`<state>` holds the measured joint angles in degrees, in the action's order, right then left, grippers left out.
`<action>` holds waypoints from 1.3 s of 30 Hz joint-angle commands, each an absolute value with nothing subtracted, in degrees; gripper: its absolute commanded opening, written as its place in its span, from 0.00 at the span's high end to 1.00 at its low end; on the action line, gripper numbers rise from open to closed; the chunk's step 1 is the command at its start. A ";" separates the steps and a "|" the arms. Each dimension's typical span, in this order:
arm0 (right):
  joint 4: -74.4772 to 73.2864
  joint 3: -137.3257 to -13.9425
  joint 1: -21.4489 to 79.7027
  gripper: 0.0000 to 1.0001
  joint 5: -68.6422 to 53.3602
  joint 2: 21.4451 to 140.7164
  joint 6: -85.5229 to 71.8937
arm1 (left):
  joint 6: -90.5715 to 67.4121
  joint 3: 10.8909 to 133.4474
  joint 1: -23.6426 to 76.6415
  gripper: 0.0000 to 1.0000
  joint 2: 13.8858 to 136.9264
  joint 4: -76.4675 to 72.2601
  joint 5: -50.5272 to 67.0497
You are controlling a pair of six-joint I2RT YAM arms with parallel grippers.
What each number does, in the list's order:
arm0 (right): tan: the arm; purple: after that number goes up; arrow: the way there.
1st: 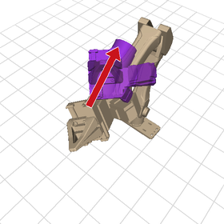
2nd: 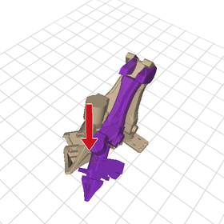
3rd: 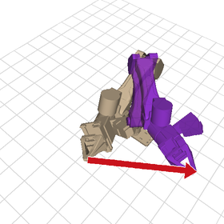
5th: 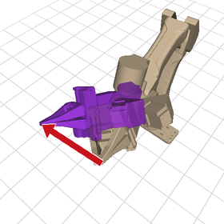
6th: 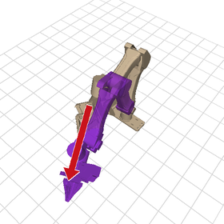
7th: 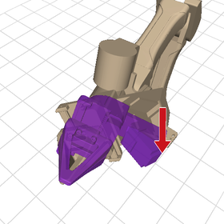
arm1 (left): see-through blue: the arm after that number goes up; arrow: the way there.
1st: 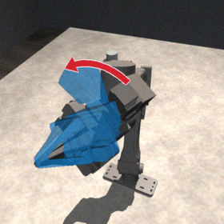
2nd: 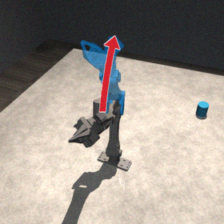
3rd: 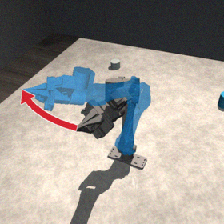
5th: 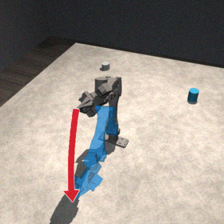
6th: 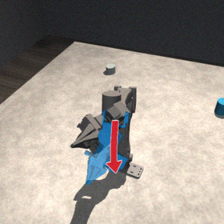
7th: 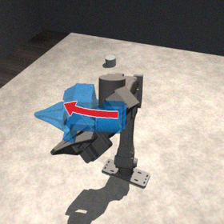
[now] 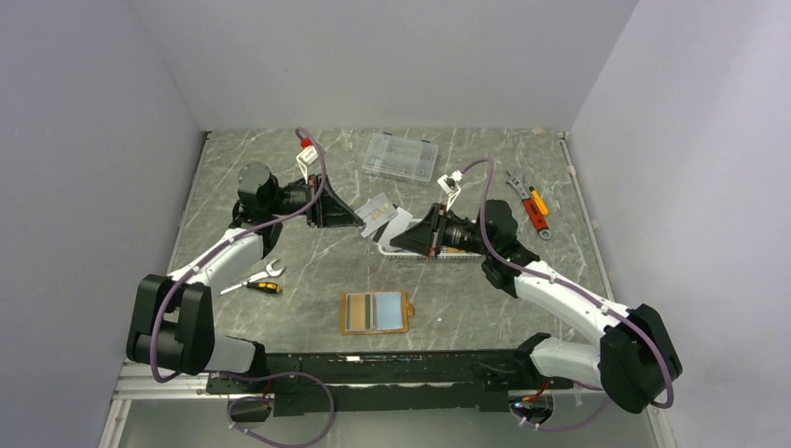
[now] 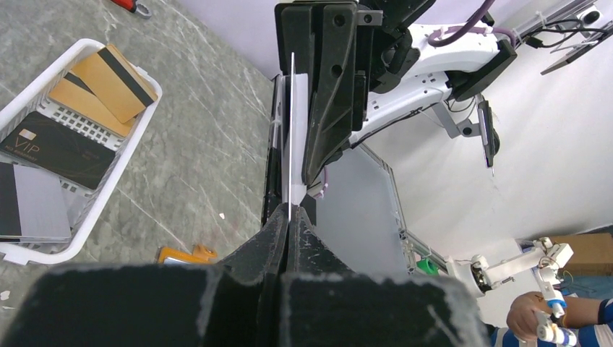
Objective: Put the credit cards into the card holder
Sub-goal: Place the credit card in the storage box.
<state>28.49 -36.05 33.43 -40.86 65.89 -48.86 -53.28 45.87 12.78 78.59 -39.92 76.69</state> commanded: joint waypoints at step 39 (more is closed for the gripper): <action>-16.93 -67.00 25.13 0.76 -33.99 105.49 -30.88 | -39.99 48.49 13.88 1.00 73.42 -28.98 78.65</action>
<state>-14.37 -64.95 25.30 -35.75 105.45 -32.23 -41.36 46.30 13.61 75.66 -28.34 77.23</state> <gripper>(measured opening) 0.175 0.010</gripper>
